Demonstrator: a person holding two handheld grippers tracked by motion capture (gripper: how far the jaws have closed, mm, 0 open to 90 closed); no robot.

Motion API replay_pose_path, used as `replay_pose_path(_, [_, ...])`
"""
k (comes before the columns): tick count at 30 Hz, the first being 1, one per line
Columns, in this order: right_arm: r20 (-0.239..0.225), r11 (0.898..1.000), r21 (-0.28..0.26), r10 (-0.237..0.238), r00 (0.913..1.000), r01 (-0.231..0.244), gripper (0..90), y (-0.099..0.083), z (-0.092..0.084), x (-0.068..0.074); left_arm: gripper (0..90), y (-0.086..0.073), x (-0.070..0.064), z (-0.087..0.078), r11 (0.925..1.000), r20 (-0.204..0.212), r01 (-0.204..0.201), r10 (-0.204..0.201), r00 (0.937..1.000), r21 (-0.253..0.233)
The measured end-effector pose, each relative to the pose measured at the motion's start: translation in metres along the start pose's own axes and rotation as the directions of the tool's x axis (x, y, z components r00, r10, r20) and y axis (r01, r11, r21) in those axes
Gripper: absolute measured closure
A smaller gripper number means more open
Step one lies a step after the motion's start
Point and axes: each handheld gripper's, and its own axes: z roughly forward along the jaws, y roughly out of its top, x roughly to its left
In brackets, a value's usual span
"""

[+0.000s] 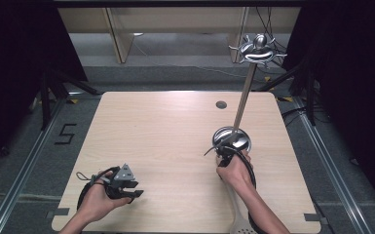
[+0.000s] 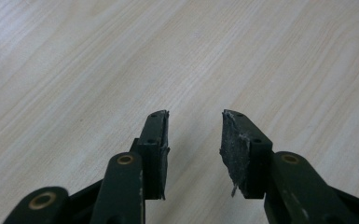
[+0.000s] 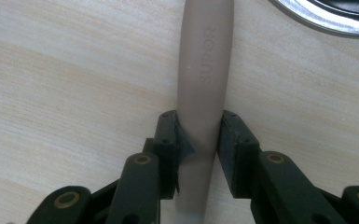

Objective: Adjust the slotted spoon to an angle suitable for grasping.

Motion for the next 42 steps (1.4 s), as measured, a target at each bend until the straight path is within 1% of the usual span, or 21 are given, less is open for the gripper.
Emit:
replay_pose_path(2, [-0.047,1.000,0.000,-0.008,0.9988,0.008,70.8,-0.001,0.000,-0.003,60.6,0.000,0.000,0.000,1.0000,0.001,0.000,0.000,1.0000,-0.001])
replay_pose_path(4, [-0.034,1.000,-0.025,-0.009,0.9994,0.008,70.8,-0.003,0.001,-0.003,60.5,0.000,0.000,0.000,0.9999,0.004,-0.003,0.003,1.0000,0.011])
replay_pose_path(5, [-0.060,0.999,-0.033,-0.022,0.9979,0.020,70.8,-0.005,0.000,-0.005,60.4,0.000,0.000,0.000,0.9999,0.003,-0.003,0.003,1.0000,0.011])
replay_pose_path(8, [-0.069,0.995,-0.097,-0.035,0.9970,0.028,70.8,-0.011,0.000,-0.007,60.3,-0.001,0.000,0.000,1.0000,0.004,-0.004,0.004,1.0000,0.009])
replay_pose_path(11, [-0.117,0.991,-0.134,-0.040,0.9924,0.024,70.8,-0.016,-0.009,-0.011,60.2,-0.002,-0.003,0.002,0.9997,0.010,0.020,-0.020,0.9998,-0.011])
replay_pose_path(12, [-0.146,0.989,-0.144,-0.049,0.9881,0.028,70.8,-0.017,-0.012,-0.012,60.2,-0.001,-0.002,0.002,0.9999,0.009,0.004,-0.004,0.9999,-0.014])
replay_pose_path(19, [-0.169,0.962,-0.272,-0.087,0.9818,0.038,70.8,-0.030,-0.037,-0.014,60.3,-0.002,-0.002,0.001,0.9999,0.005,-0.010,0.010,0.9999,-0.005])
replay_pose_path(22, [-0.193,0.932,-0.359,-0.134,0.9722,0.057,70.8,-0.036,-0.047,-0.016,60.3,-0.001,-0.001,0.001,0.9998,-0.001,-0.018,0.018,0.9998,-0.005])
replay_pose_path(27, [-0.193,0.902,-0.428,-0.156,0.9688,0.059,70.8,-0.044,-0.061,-0.019,60.3,-0.001,-0.001,0.001,0.9999,-0.001,-0.013,0.013,0.9999,0.000])
replay_pose_path(28, [-0.200,0.882,-0.465,-0.187,0.9618,0.075,70.9,-0.048,-0.068,-0.022,60.3,-0.001,-0.001,0.000,0.9998,-0.001,-0.020,0.020,0.9998,-0.006])
replay_pose_path(29, [-0.215,0.878,-0.473,-0.196,0.9568,0.074,70.9,-0.051,-0.071,-0.023,60.3,-0.001,-0.003,0.001,0.9999,0.003,-0.001,0.001,1.0000,-0.012])
replay_pose_path(31, [-0.207,0.857,-0.510,-0.209,0.9559,0.077,70.9,-0.054,-0.076,-0.025,60.3,-0.001,-0.002,-0.001,0.9998,-0.004,-0.015,0.015,0.9999,-0.015])
replay_pose_path(32, [-0.207,0.857,-0.510,-0.209,0.9559,0.077,70.9,-0.054,-0.076,-0.025,60.2,-0.001,-0.002,-0.001,0.9998,-0.004,-0.015,0.015,0.9999,-0.015])
replay_pose_path(33, [-0.206,0.839,-0.540,-0.210,0.9556,0.068,70.9,-0.059,-0.081,-0.027,60.1,-0.001,-0.003,-0.001,0.9995,-0.011,-0.009,0.009,0.9999,-0.030])
replay_pose_path(34, [-0.206,0.839,-0.540,-0.210,0.9556,0.068,70.9,-0.059,-0.081,-0.027,60.0,-0.001,-0.003,-0.001,0.9995,-0.011,-0.009,0.009,0.9999,-0.030])
replay_pose_path(35, [-0.231,0.819,-0.572,-0.222,0.9471,0.052,70.9,-0.062,-0.085,-0.028,59.8,-0.001,-0.003,-0.001,0.9996,-0.007,0.004,-0.005,1.0000,-0.027])
replay_pose_path(36, [-0.220,0.800,-0.597,-0.240,0.9455,0.064,70.9,-0.063,-0.086,-0.030,59.7,-0.001,-0.002,-0.001,0.9996,-0.008,-0.011,0.011,0.9999,-0.027])
replay_pose_path(38, [-0.232,0.800,-0.598,-0.231,0.9449,0.049,70.9,-0.065,-0.088,-0.030,59.5,-0.001,-0.003,-0.001,0.9995,-0.009,-0.005,0.005,0.9999,-0.031])
replay_pose_path(39, [-0.225,0.775,-0.630,-0.242,0.9437,0.049,70.9,-0.069,-0.091,-0.033,59.4,0.000,-0.002,-0.002,0.9996,-0.008,-0.005,0.005,1.0000,-0.029])
replay_pose_path(40, [-0.232,0.763,-0.645,-0.257,0.9382,0.049,70.9,-0.069,-0.091,-0.034,59.4,0.000,-0.002,-0.002,0.9995,-0.008,-0.013,0.012,0.9999,-0.030])
replay_pose_path(42, [-0.249,0.750,-0.661,-0.248,0.9363,0.023,70.9,-0.073,-0.093,-0.034,59.3,0.000,-0.002,-0.002,0.9993,0.000,-0.013,0.013,0.9999,-0.035])
